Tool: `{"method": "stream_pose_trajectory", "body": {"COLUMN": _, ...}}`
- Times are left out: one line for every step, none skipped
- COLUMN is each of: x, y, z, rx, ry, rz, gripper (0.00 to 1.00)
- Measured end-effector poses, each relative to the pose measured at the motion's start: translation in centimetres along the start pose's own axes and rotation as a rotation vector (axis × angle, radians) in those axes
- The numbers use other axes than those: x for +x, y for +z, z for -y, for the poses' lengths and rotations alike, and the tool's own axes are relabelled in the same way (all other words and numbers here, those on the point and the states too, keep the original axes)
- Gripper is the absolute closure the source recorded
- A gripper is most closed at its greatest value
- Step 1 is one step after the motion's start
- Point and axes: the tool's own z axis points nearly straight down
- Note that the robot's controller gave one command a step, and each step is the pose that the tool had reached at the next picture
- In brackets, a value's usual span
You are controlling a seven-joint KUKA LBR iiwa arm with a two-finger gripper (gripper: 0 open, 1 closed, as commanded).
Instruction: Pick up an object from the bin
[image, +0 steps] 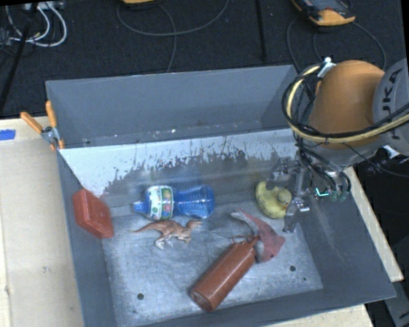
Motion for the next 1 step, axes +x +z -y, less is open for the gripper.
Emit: {"method": "stream_pose_trajectory", "body": {"x": -0.18, "y": -0.45, "z": -0.02, "rx": 0.001, "ry": -0.002, "rz": 0.007, "gripper": 0.0}}
